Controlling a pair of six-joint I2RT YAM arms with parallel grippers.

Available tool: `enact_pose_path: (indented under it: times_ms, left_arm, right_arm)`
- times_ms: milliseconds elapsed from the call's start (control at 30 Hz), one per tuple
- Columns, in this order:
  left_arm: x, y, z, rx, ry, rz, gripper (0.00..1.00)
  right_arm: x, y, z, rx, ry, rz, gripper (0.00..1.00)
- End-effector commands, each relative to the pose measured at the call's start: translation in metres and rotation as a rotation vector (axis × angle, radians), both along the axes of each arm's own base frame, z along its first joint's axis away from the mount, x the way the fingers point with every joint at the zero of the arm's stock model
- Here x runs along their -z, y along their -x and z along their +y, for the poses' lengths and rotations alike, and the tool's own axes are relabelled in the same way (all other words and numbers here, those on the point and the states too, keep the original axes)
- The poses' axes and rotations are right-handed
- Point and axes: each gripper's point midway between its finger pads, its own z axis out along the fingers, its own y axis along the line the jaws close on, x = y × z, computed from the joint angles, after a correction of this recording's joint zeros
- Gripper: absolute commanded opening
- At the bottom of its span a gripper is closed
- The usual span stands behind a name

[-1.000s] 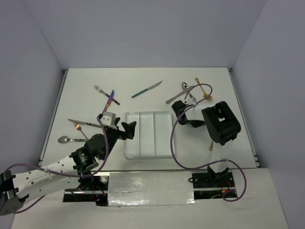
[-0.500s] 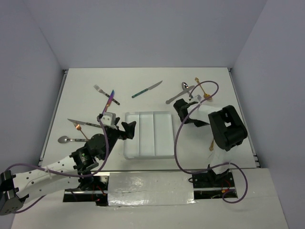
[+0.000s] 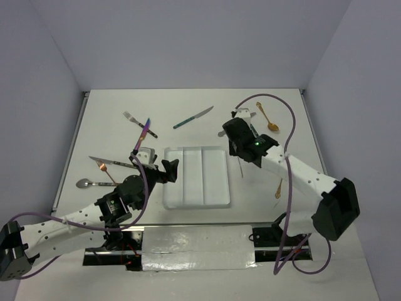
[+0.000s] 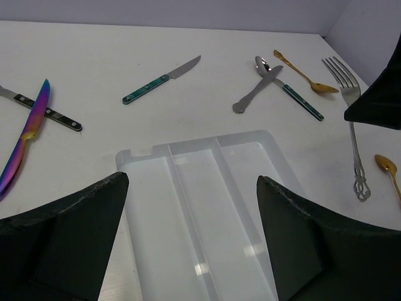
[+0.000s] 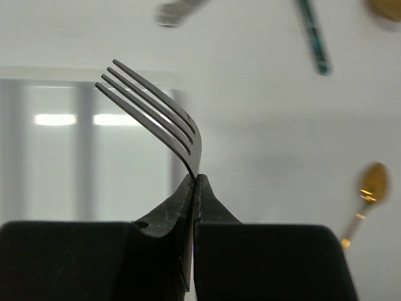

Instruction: Sort the eating utensils into containers

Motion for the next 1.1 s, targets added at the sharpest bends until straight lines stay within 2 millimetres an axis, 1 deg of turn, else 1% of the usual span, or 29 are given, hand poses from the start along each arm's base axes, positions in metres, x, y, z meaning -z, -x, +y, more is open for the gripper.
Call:
enact_pose_path:
  times_ms: [0,33,67,100,133,167,233,267,367,433,467,533,567,600,633,733,800,833,933,1067]
  left_arm:
    - [-0.014,-0.004,0.003,-0.032,0.026,-0.037,0.96]
    - [-0.014,-0.004,0.003,-0.035,0.025,-0.036,0.96]
    - [-0.012,-0.005,0.003,-0.038,0.022,-0.034,0.95]
    - [-0.012,-0.005,0.004,-0.043,0.024,-0.033,0.95]
    - [-0.012,-0.005,0.004,-0.046,0.022,-0.033,0.95]
    - [-0.012,-0.006,0.005,-0.053,0.022,-0.030,0.95]
    - [-0.011,-0.007,0.008,-0.070,0.012,-0.020,0.94]
    - [-0.012,-0.007,0.011,-0.087,0.013,-0.018,0.94]
    - [-0.013,-0.007,0.015,-0.099,0.011,-0.025,0.94]
    - [-0.012,-0.006,0.016,-0.101,0.009,-0.025,0.94]
    - [-0.012,-0.007,0.016,-0.102,0.008,-0.026,0.94]
    - [-0.011,-0.007,0.016,-0.104,0.002,-0.024,0.94]
    - [-0.010,-0.007,0.015,-0.102,-0.002,-0.022,0.94]
    - [-0.012,-0.008,0.013,-0.098,-0.003,-0.021,0.94]
    - [-0.010,-0.009,0.011,-0.094,-0.011,-0.016,0.94]
    - [-0.008,-0.010,0.009,-0.096,-0.029,-0.005,0.94]
    - [-0.008,-0.011,0.008,-0.099,-0.033,0.000,0.94]
    - [-0.006,-0.011,0.008,-0.099,-0.037,0.002,0.94]
    - [-0.006,-0.011,0.007,-0.089,-0.035,-0.004,0.94]
    - [-0.007,-0.011,0.007,-0.091,-0.032,-0.006,0.94]
  right_arm:
    - [-0.038,0.007,0.086,-0.297,-0.381,-0.062,0.00]
    - [-0.050,0.017,0.104,-0.369,-0.471,-0.063,0.00]
    - [-0.064,0.018,0.123,-0.410,-0.561,-0.096,0.00]
    - [-0.065,0.026,0.135,-0.450,-0.615,-0.087,0.00]
    - [-0.070,0.036,0.152,-0.521,-0.698,-0.055,0.00]
    - [-0.082,0.036,0.168,-0.554,-0.784,-0.069,0.00]
    - [-0.085,0.038,0.183,-0.594,-0.841,-0.033,0.00]
    - [-0.081,0.033,0.191,-0.584,-0.847,-0.001,0.00]
    - [-0.070,0.023,0.197,-0.540,-0.836,0.033,0.00]
    - [-0.065,0.018,0.192,-0.493,-0.832,0.036,0.00]
    - [-0.057,0.017,0.187,-0.458,-0.828,0.047,0.00]
    - [-0.056,0.015,0.178,-0.407,-0.865,0.049,0.00]
    - [-0.048,0.017,0.175,-0.398,-0.867,0.064,0.00]
    - [-0.045,0.018,0.172,-0.381,-0.857,0.068,0.00]
    - [-0.041,0.018,0.169,-0.364,-0.840,0.078,0.00]
    - [-0.015,0.019,0.155,-0.287,-0.770,0.122,0.00]
    - [-0.004,0.018,0.148,-0.253,-0.736,0.133,0.00]
    - [0.007,0.016,0.140,-0.205,-0.697,0.140,0.00]
    - [0.022,0.015,0.129,-0.162,-0.639,0.155,0.00]
    - [0.033,0.015,0.120,-0.136,-0.600,0.155,0.00]
